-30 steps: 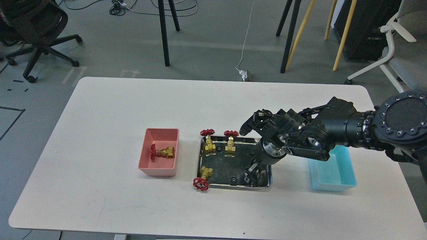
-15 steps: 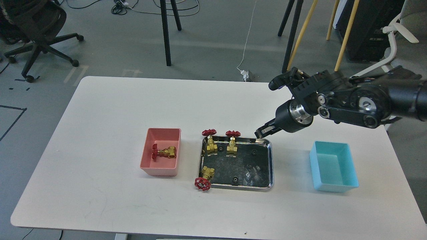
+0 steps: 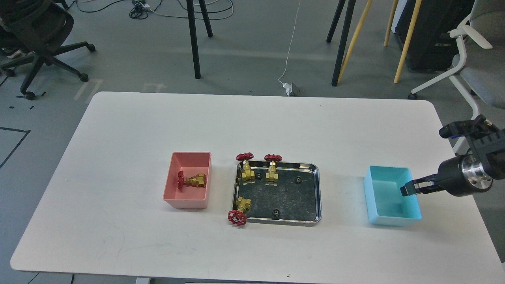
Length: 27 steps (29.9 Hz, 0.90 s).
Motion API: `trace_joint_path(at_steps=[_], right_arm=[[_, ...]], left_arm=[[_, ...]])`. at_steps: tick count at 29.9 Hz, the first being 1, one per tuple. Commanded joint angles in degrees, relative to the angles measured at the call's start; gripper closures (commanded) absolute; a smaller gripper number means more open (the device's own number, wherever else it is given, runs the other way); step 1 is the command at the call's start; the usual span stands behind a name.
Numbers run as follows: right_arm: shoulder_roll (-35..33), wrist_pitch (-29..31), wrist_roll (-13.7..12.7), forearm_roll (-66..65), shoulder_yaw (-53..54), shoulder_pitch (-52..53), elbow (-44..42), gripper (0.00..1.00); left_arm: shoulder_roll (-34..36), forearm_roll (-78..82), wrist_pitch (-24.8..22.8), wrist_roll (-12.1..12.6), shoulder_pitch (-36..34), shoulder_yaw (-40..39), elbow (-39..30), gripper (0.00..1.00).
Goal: Place valve in pink box and gear in blue box
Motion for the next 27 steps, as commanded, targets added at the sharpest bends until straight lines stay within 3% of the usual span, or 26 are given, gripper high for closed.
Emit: trace_joint_path(at_steps=[1, 3, 6, 12, 17, 21, 24, 27], right_arm=[[0.5, -0.1, -0.1, -0.2, 1.8, -2.1, -1.4, 0.84], [0.9, -0.2, -0.1, -0.2, 2.9, -2.8, -1.9, 0.72], [1.7, -0.6, -0.1, -0.1, 4.1, -3.4, -2.4, 0.47], [3.6, -1.0, -0.2, 0.6, 5.3, -3.9, -2.5, 0.22], [4.0, -0.7, -0.3, 1.9, 9.8, -3.6, -2.5, 0.13], [4.3, -0.4, -1.1, 12.6, 20.5, -2.7, -2.8, 0.07], [5.5, -0.5, -1.4, 21.5, 28.5, -2.0, -7.3, 0.07], [10.8, -1.7, -3.4, 29.3, 36.2, -1.9, -15.5, 0.08]], left_arm=[[-0.3, 0.0, 0.1, 0.1, -0.3, 0.1, 0.0, 0.02], [-0.3, 0.0, 0.1, 0.2, -0.3, 0.1, -0.1, 0.02], [-0.3, 0.0, 0.2, 0.2, -0.2, 0.1, -0.1, 0.02], [-0.4, 0.1, 0.5, 0.2, 0.3, 0.2, -0.1, 0.02], [-0.4, 0.1, -0.3, 0.3, 0.4, 3.0, 0.0, 0.02], [-0.5, 0.0, -4.1, 0.4, 0.3, 8.1, -0.6, 0.01], [-1.9, -0.6, -7.9, 0.4, 0.4, 8.9, -0.5, 0.01], [-4.6, -0.8, -10.2, 1.2, 0.6, 8.9, 0.0, 0.01]])
